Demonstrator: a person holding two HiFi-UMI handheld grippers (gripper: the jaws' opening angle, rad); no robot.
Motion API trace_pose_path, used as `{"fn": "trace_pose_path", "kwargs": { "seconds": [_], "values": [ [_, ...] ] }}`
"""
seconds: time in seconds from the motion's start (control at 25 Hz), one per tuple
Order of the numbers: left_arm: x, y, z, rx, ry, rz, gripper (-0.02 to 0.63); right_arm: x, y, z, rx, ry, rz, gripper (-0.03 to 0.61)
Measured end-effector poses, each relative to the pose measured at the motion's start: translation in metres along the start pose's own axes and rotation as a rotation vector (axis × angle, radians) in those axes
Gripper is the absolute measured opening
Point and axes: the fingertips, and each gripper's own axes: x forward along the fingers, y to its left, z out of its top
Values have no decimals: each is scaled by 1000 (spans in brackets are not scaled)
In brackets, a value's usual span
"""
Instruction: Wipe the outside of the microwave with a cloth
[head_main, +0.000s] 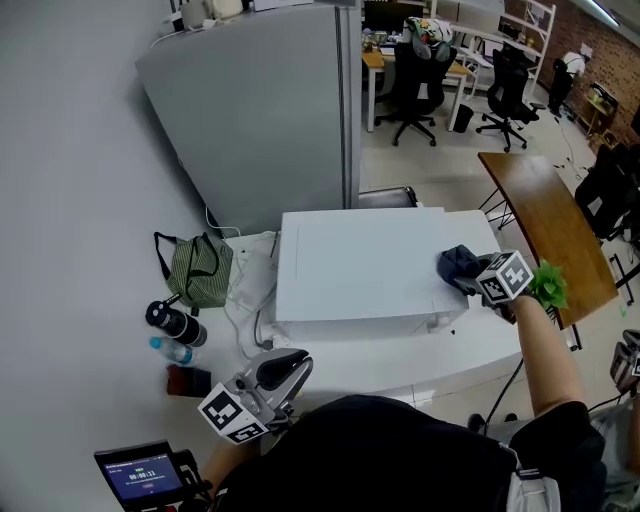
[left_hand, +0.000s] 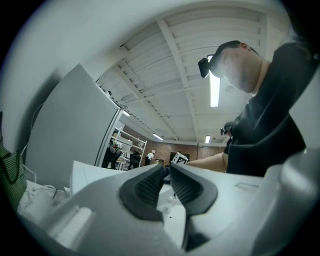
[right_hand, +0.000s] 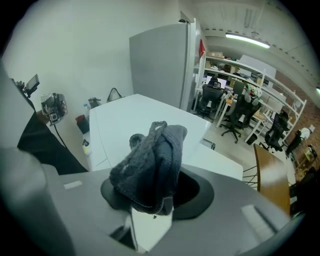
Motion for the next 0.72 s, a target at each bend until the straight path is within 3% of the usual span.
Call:
{"fn": "trace_pose_path", "kwargs": {
  "seconds": [0.12, 0.2, 0.32, 0.48, 0.6, 0.72],
  "values": [
    [-3, 1, 0, -1, -5, 8, 46, -9, -7, -2, -5, 1, -52, 147],
    [-10, 3, -1, -4, -8, 21, 46, -8, 16, 24, -56, -60, -39, 146],
    [-21, 9, 1, -6, -17, 42, 46, 12, 98, 95, -187, -167, 105, 146],
    [-40, 14, 6, 2, -27, 70, 46, 69, 230, 170, -385, -191, 303, 146],
    [-57, 20, 9, 9, -33, 95, 45, 112, 305, 203, -504, -160, 364, 146],
    [-74, 26, 10, 8, -34, 122, 46, 143, 338, 218, -550, -119, 374, 146]
  ]
}}
